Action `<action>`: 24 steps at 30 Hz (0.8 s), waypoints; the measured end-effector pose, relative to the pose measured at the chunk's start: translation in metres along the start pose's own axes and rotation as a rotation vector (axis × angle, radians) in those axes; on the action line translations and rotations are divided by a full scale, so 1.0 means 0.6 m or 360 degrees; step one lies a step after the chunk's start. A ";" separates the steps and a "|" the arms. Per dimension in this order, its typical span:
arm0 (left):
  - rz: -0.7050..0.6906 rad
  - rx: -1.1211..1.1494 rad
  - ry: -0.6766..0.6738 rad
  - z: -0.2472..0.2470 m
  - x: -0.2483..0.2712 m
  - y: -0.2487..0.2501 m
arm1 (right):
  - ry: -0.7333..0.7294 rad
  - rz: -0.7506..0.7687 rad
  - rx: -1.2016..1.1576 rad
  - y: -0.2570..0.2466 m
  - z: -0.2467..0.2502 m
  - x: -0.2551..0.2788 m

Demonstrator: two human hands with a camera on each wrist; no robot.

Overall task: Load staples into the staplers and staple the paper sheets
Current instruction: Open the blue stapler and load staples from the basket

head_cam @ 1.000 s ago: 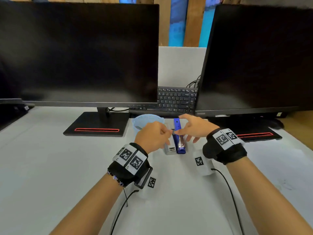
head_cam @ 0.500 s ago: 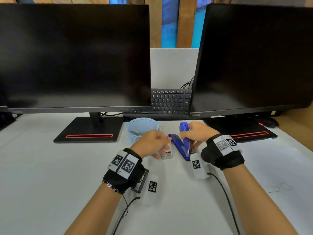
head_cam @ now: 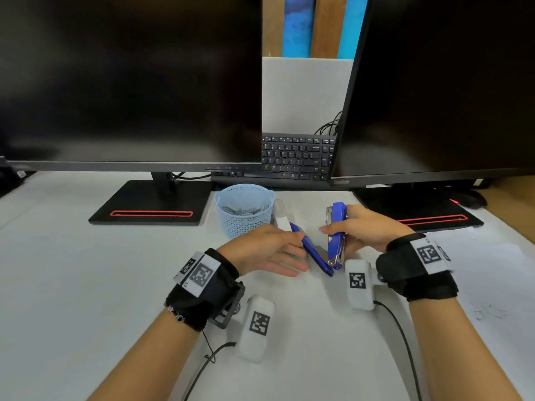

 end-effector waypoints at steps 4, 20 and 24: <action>-0.0054 0.0133 -0.0044 -0.012 -0.002 -0.003 | 0.0072 0.0104 -0.0084 -0.018 0.011 0.014; -0.0443 0.0578 0.0089 0.026 -0.020 0.032 | 0.0164 0.0707 -0.0436 -0.104 -0.010 0.082; -0.0561 0.0432 0.0066 0.025 -0.014 0.041 | 0.0110 0.0734 -0.0647 -0.111 -0.017 0.088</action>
Point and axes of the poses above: each hand's wrist, its own x-axis away from the middle knuckle, its own z-axis out of the back of the hand, y = z × x, the point moved 9 cm from there along -x, towards the middle knuckle, and after that the axes turned 5 degrees about y, right-handed, at the moved point
